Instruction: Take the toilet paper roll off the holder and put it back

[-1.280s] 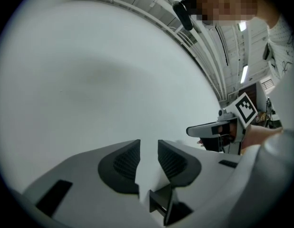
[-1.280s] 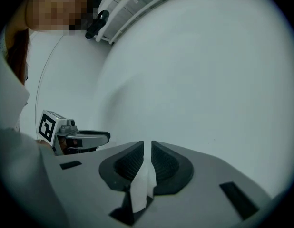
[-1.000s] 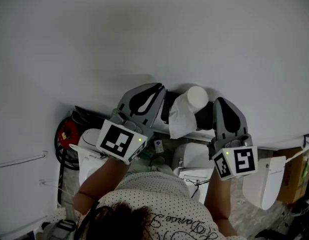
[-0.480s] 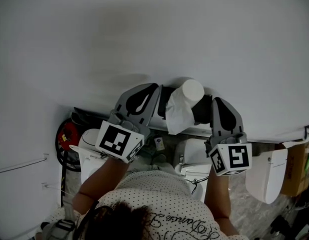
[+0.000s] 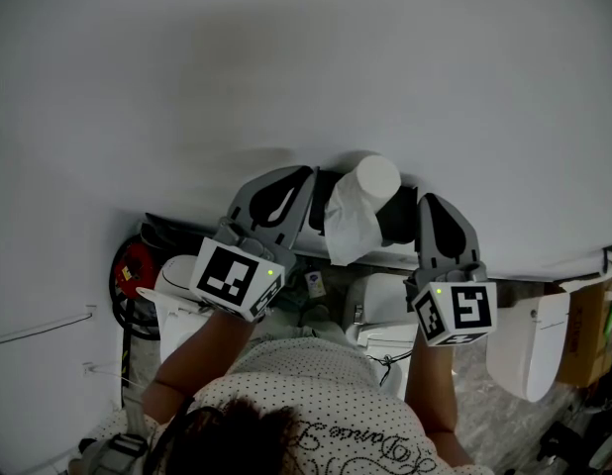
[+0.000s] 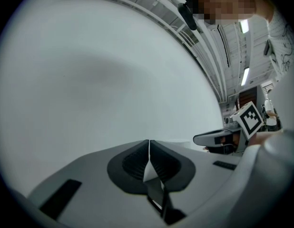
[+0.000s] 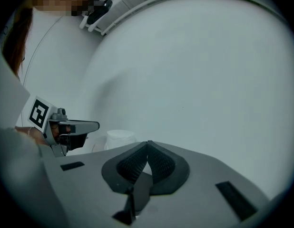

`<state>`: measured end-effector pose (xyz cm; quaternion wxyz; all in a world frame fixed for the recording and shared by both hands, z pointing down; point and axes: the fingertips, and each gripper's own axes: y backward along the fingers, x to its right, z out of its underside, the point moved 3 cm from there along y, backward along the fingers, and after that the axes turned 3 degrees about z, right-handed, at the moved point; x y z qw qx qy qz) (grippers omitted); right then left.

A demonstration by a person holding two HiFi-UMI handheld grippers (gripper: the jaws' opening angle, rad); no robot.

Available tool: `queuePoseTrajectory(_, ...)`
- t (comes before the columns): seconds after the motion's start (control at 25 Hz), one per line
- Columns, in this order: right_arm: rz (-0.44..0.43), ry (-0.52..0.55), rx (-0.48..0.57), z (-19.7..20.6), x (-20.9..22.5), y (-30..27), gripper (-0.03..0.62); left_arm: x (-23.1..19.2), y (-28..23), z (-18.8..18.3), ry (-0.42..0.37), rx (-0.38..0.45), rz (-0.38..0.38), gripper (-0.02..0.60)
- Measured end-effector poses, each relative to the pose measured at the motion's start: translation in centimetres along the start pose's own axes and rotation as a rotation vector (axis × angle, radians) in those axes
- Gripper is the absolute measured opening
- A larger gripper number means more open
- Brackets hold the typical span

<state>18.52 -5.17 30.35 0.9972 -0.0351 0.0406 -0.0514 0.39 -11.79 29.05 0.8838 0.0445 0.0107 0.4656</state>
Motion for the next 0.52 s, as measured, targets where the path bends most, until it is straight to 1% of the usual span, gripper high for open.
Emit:
queuePoseTrajectory(0.24, 0.001, -0.013, -0.027, 0.45, 0.15, -0.30, 0.012, -0.20, -0.09, -0.01, -0.003, 0.008, -0.028, 0.005)
queuePoseTrajectory(0.52, 0.017, -0.017, -0.010, 0.05, 0.72, -0.06, 0.012, 0.06, -0.27, 0.12, 0.005, 0.002, -0.043, 0.005)
